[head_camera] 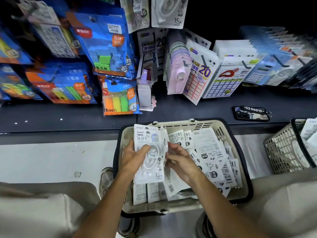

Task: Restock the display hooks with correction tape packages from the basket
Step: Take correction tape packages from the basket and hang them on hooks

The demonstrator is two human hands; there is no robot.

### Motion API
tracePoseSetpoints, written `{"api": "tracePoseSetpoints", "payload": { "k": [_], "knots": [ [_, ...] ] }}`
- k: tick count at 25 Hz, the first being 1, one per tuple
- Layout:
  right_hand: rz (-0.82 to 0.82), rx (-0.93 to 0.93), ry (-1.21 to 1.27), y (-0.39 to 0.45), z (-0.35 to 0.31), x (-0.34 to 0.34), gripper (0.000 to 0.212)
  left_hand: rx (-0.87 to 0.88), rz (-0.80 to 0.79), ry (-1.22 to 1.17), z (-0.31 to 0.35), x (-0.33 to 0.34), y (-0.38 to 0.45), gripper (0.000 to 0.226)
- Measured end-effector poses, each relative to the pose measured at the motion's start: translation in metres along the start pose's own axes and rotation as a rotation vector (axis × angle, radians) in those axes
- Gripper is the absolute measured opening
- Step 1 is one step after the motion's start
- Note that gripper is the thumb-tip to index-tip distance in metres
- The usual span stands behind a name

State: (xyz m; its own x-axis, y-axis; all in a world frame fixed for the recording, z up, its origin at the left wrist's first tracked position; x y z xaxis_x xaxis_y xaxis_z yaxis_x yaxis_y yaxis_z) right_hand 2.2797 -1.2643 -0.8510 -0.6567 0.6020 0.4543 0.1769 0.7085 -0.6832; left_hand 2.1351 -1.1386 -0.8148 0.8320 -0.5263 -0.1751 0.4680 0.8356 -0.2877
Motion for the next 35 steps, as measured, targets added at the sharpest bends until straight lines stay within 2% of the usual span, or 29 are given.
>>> {"api": "tracePoseSetpoints", "payload": {
  "k": [2, 4, 6, 8, 10, 12, 13, 14, 16, 18, 20, 22, 24, 25, 26, 27, 29, 30, 31, 33, 35],
  "knots": [
    [-0.08, 0.012, 0.048, -0.002, 0.001, -0.003, 0.031, 0.03, -0.058, 0.006, 0.007, 0.004, -0.001, 0.025],
    [-0.112, 0.054, 0.059, -0.003, -0.003, -0.005, 0.052, 0.074, -0.064, 0.006, 0.012, 0.008, -0.001, 0.028],
    [-0.071, 0.079, -0.064, -0.008, -0.012, -0.003, 0.066, 0.119, -0.068, 0.03, 0.02, 0.013, -0.003, 0.034],
    [0.005, 0.048, -0.237, -0.013, -0.02, 0.004, 0.064, 0.121, -0.031, 0.047, 0.023, 0.012, -0.005, 0.033],
    [0.039, 0.014, -0.258, -0.017, -0.025, 0.015, 0.061, 0.052, -0.051, -0.082, 0.021, 0.013, -0.004, 0.028],
    [0.007, -0.003, -0.209, -0.02, -0.027, 0.027, 0.069, -0.028, -0.182, -0.289, 0.017, 0.021, -0.005, 0.047],
    [0.01, -0.02, -0.182, -0.022, -0.028, 0.032, 0.078, -0.035, -0.237, -0.32, 0.017, 0.023, -0.007, 0.06],
    [0.034, -0.041, -0.172, -0.024, -0.031, 0.035, 0.09, -0.021, -0.262, -0.303, 0.018, 0.026, -0.009, 0.073],
    [0.105, -0.093, -0.223, -0.03, -0.036, 0.033, 0.103, 0.039, -0.279, -0.251, 0.017, 0.03, -0.008, 0.084],
    [0.082, -0.216, -0.266, -0.035, -0.045, 0.03, 0.083, 0.1, -0.333, -0.261, 0.019, 0.035, 0.0, 0.091],
    [0.007, -0.227, -0.21, -0.037, -0.049, 0.025, 0.067, 0.134, -0.372, -0.225, 0.019, 0.041, 0.007, 0.097],
    [-0.018, -0.151, -0.226, -0.036, -0.042, 0.019, 0.07, 0.12, -0.369, -0.169, 0.011, 0.047, 0.007, 0.095],
    [0.016, -0.026, -0.431, -0.037, -0.03, 0.008, 0.079, 0.055, -0.385, -0.059, -0.002, 0.057, 0.0, 0.092],
    [0.045, 0.03, -0.542, -0.038, -0.028, -0.001, 0.076, 0.02, -0.379, -0.018, -0.008, 0.063, -0.002, 0.09],
    [0.121, 0.043, -0.659, -0.039, -0.033, -0.013, 0.068, -0.007, -0.347, -0.002, -0.012, 0.067, 0.0, 0.089],
    [0.279, 0.005, -0.791, -0.041, -0.043, -0.028, 0.059, -0.023, -0.305, -0.006, -0.012, 0.07, 0.005, 0.088],
    [0.701, -0.043, -1.085, -0.052, -0.066, -0.058, 0.042, -0.036, -0.295, 0.005, -0.007, 0.08, 0.02, 0.089],
    [0.798, 0.018, -1.187, -0.057, -0.068, -0.065, 0.037, -0.033, -0.32, 0.033, -0.002, 0.085, 0.025, 0.09],
    [0.797, 0.124, -1.226, -0.06, -0.063, -0.067, 0.035, -0.014, -0.354, 0.066, 0.003, 0.09, 0.029, 0.088],
    [0.65, 0.251, -1.095, -0.061, -0.036, -0.062, 0.029, 0.044, -0.397, 0.121, 0.009, 0.103, 0.029, 0.083],
    [0.579, 0.165, -0.697, -0.071, -0.027, -0.053, 0.02, 0.093, -0.383, 0.139, 0.011, 0.106, 0.026, 0.082]
  ]
}}
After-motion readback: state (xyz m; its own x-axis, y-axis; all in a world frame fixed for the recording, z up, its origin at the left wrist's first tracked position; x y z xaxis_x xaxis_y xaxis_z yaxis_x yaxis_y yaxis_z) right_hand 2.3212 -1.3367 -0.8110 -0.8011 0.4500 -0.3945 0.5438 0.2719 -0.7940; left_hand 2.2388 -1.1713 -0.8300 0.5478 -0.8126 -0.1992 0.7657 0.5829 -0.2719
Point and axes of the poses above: each hand's wrist, its own y-axis towards the middle knuckle, its own x-axis out of the palm, z = x × y, the point moved 4 cm from there along y, towards the middle knuckle, and after that the axes turned 15 degrees about x, right-handed, at the moved point
